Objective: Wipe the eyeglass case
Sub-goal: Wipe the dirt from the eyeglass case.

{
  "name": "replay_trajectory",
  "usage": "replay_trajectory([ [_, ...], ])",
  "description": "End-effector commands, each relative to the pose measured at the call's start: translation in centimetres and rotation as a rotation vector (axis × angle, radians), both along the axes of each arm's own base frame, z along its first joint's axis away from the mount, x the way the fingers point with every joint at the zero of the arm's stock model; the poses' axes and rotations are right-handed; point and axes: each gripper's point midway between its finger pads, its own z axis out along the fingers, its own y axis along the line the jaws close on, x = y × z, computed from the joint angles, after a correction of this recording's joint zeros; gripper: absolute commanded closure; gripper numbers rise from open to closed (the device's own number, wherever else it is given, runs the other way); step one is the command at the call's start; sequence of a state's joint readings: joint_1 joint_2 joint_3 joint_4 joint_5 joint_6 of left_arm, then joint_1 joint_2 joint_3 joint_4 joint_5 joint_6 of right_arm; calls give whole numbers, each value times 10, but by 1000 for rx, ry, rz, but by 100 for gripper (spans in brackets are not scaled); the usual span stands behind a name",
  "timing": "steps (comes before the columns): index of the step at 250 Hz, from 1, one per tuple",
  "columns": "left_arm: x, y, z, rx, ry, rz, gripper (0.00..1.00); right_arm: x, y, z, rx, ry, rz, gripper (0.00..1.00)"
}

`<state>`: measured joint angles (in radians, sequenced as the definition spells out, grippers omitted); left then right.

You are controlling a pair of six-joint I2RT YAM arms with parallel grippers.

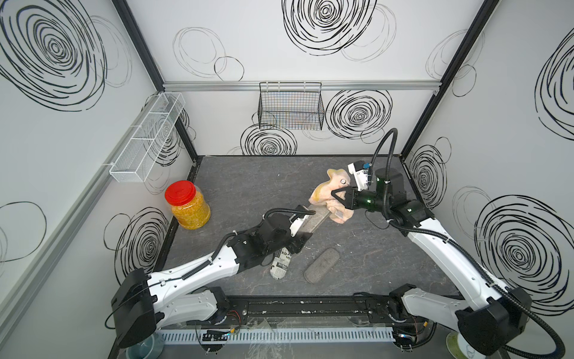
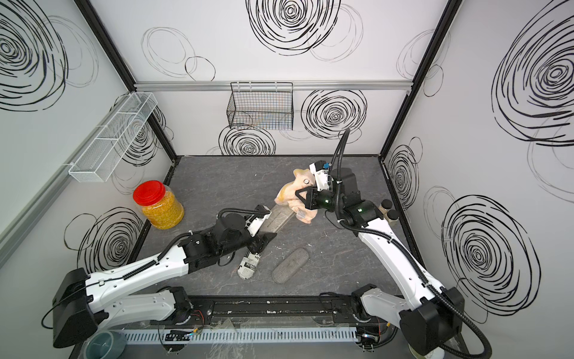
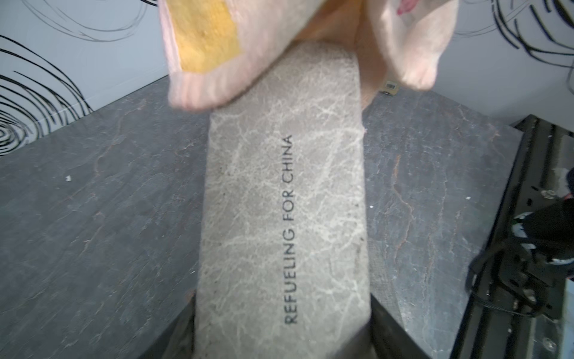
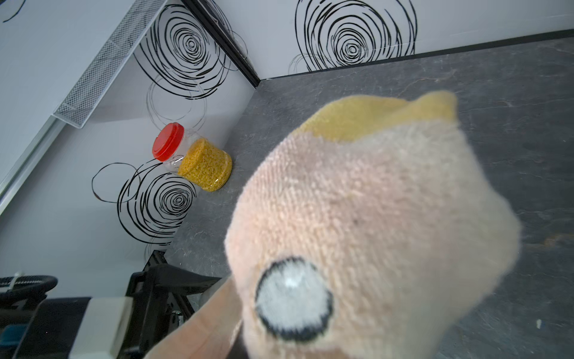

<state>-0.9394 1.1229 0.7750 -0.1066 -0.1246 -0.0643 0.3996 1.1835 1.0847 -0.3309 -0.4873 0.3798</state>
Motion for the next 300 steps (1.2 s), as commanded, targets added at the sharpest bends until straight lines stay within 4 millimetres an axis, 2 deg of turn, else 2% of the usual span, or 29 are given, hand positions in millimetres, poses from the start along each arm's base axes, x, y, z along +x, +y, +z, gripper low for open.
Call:
replay_trajectory([
  [1,12,5,46,35,-184,103,45,22,-3,14,30,-35,35,95],
  [38,7,7,46,245,-314,158,45,23,6,20,-11,-90,156,94],
  [79,-1,-1,47,353,-377,133,45,22,9,26,-1,-117,212,94],
  [97,-1,-1,45,381,-384,128,45,16,12,35,24,-161,254,93],
  [121,-2,-1,42,383,-372,109,45,-3,29,39,30,-166,369,92],
  [158,-4,-6,43,354,-359,86,45,-26,55,22,-21,-116,524,91],
  [235,-4,-11,43,369,-363,66,45,-29,89,-2,-41,-49,674,90],
  [271,-3,-12,42,381,-365,65,45,-44,110,-18,-77,-10,783,91],
  [300,-2,-9,42,375,-366,74,45,-44,115,-27,-95,16,790,93],
])
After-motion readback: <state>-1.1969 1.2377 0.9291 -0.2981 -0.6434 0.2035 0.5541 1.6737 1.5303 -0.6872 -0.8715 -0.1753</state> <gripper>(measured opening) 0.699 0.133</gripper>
